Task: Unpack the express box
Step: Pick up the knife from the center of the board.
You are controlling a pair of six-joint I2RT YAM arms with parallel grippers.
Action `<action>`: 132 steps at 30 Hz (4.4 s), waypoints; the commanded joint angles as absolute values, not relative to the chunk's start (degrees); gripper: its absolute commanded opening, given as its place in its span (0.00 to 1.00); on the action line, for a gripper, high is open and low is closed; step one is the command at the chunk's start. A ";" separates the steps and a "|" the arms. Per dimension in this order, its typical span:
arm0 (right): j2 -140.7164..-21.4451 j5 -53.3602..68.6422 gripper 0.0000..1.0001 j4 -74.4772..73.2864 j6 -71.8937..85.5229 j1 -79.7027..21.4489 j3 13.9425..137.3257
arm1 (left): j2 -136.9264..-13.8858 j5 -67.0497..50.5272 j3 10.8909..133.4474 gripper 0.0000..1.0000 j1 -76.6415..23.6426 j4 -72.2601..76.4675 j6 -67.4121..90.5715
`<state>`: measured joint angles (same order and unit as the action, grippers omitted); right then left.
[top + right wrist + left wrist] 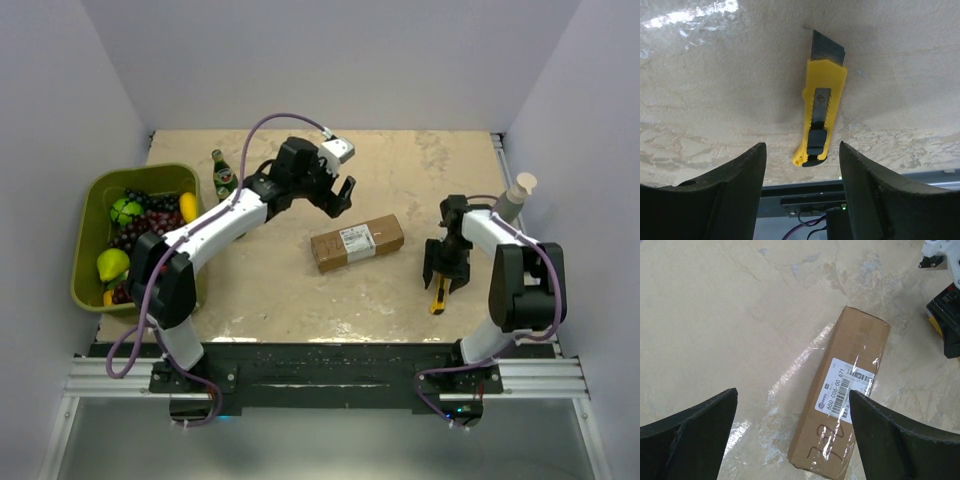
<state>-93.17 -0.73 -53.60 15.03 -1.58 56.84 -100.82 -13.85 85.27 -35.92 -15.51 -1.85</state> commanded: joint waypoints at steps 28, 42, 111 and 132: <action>-91.77 4.74 0.12 -46.67 14.77 -2.81 55.72 | -99.50 -15.55 92.20 0.96 -31.64 -16.17 -3.34; -67.94 14.32 0.04 -27.90 -13.61 -16.25 65.74 | -86.72 -42.27 83.63 0.86 -28.92 1.42 -8.36; -78.80 54.01 0.95 -19.61 11.66 -10.47 83.59 | -108.46 -79.80 91.50 0.00 -21.27 38.32 41.66; -75.59 56.00 0.83 16.95 23.28 -15.38 60.48 | -106.96 -81.21 95.88 0.00 -20.83 13.63 31.29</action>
<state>-77.62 61.98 8.54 20.32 -14.41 62.67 -108.29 -79.33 90.65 -21.06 17.47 32.91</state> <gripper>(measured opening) 0.832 0.097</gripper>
